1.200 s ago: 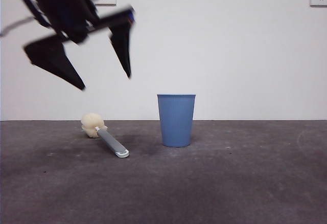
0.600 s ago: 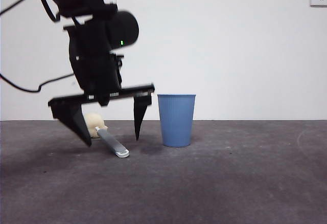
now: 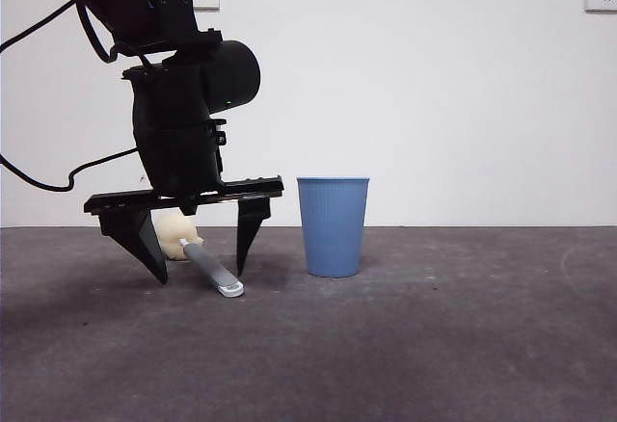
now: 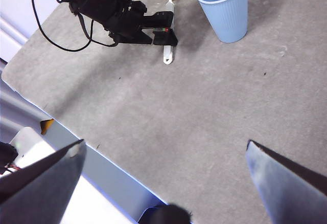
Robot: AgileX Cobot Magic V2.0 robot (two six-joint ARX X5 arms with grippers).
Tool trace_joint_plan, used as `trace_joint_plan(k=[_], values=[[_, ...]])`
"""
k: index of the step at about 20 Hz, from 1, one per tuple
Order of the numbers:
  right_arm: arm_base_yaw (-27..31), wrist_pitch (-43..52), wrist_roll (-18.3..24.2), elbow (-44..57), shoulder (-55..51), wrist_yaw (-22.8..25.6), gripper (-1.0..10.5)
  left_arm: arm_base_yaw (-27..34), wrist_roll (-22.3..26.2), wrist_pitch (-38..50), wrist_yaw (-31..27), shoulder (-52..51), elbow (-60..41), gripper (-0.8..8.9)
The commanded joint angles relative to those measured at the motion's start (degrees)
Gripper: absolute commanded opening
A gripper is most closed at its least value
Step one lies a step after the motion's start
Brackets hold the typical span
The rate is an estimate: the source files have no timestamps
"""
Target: Pick up the cup brush,pick up the cup,insert the brush into the cup,clean the cup,put the cup brush back,put the cup back to the fixed position on the table
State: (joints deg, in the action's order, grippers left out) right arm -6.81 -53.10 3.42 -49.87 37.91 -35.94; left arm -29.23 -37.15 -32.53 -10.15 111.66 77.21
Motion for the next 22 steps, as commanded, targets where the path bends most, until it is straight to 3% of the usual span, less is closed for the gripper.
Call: trace_joint_plan(k=[1,5,9,16,19,22], values=[[-0.2,0.1,-0.4,0.0,-0.1,0.0,5.4,0.5,-0.4,-0.7,-0.3,0.8,-0.2,3.37],[-0.2,0.1,-0.4,0.0,-0.1,-0.1,5.4,0.5,-0.4,-1.0,-0.3,0.8,-0.2,3.06],[-0.2,0.1,-0.6,0.0,-0.1,0.0,5.4,0.5,-0.3,-1.9,0.0,0.8,-0.2,0.79],[-0.2,0.1,-0.6,0.0,-0.1,0.0,5.4,0.4,0.0,-3.4,3.1,0.2,-0.2,-0.08],[-0.2,0.1,-1.7,0.0,0.0,-0.1,5.4,0.5,4.0,-4.5,2.9,-2.1,-0.1,-0.08],[-0.2,0.5,-3.8,0.0,1.4,-0.8,5.4,0.5,13.7,-6.4,0.6,-7.2,-0.1,-0.08]])
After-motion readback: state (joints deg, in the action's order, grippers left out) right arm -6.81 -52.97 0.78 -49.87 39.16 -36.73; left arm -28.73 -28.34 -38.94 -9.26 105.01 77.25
